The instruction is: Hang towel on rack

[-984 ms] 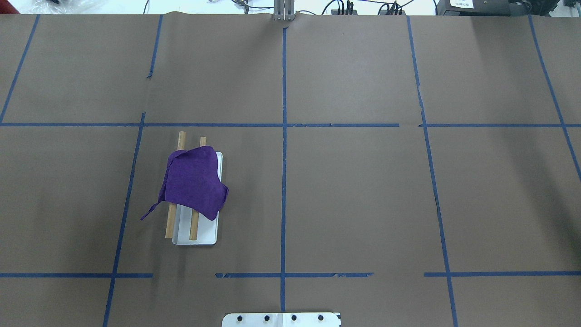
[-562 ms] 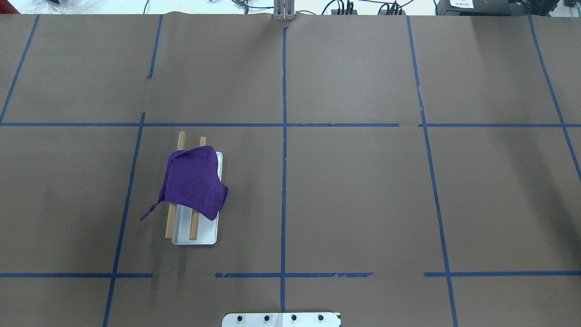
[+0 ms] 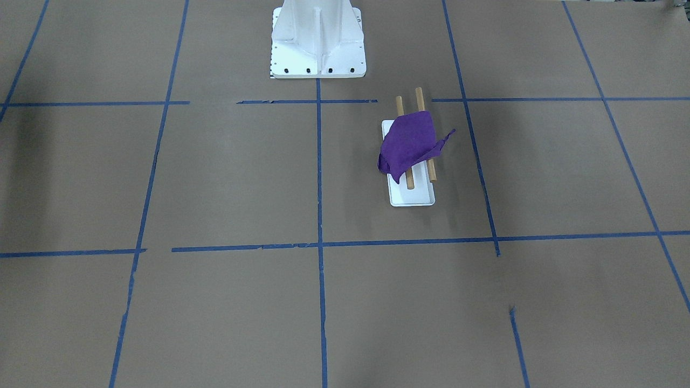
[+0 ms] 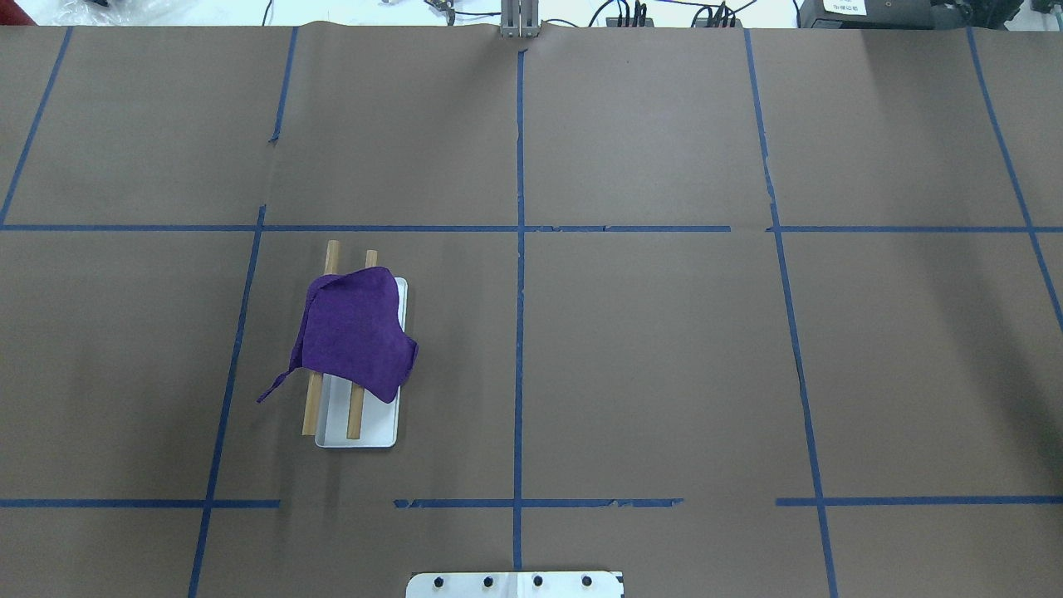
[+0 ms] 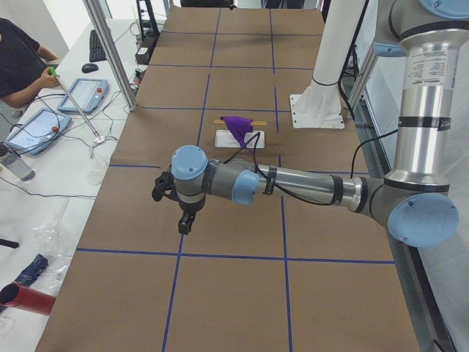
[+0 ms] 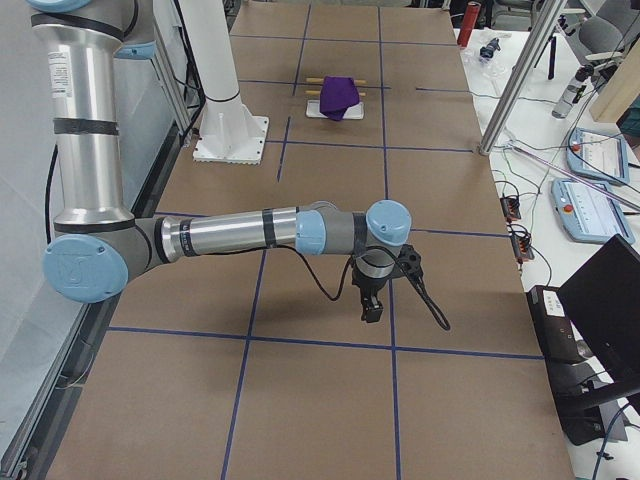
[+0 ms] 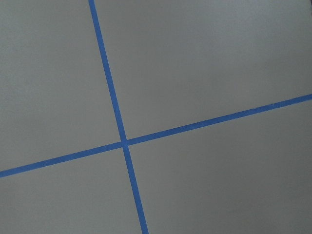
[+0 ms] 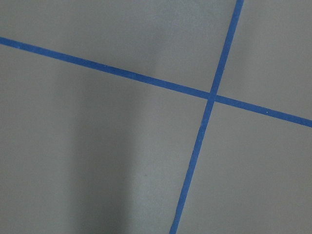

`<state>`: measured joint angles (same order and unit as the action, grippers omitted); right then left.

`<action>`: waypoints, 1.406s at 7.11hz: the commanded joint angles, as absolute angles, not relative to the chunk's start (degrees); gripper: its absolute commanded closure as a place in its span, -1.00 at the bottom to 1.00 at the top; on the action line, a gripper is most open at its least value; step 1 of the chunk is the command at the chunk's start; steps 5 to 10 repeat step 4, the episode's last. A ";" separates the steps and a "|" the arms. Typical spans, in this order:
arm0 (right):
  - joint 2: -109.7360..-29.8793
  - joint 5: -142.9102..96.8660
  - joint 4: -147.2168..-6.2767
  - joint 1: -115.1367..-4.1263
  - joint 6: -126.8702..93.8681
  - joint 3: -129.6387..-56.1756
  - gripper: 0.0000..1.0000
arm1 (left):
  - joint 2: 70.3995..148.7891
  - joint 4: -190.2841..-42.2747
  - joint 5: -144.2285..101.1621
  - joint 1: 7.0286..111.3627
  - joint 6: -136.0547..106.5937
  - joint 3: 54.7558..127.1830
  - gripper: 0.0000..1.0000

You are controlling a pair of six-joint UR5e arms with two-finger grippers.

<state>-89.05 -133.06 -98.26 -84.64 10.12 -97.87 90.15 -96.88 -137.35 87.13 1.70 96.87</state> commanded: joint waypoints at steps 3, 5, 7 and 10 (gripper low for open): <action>-89.21 -133.24 -98.35 -84.64 10.11 -98.09 -1.00 | 90.26 -96.94 -137.29 87.01 1.67 96.41 -1.00; -89.38 -134.63 -98.44 -84.64 10.11 -97.91 -1.00 | 90.35 -96.94 -137.29 87.01 1.67 96.59 -1.00; -89.38 -134.63 -98.44 -84.64 10.11 -97.91 -1.00 | 90.35 -96.94 -137.29 87.01 1.67 96.59 -1.00; -89.38 -134.63 -98.44 -84.64 10.11 -97.91 -1.00 | 90.35 -96.94 -137.29 87.01 1.67 96.59 -1.00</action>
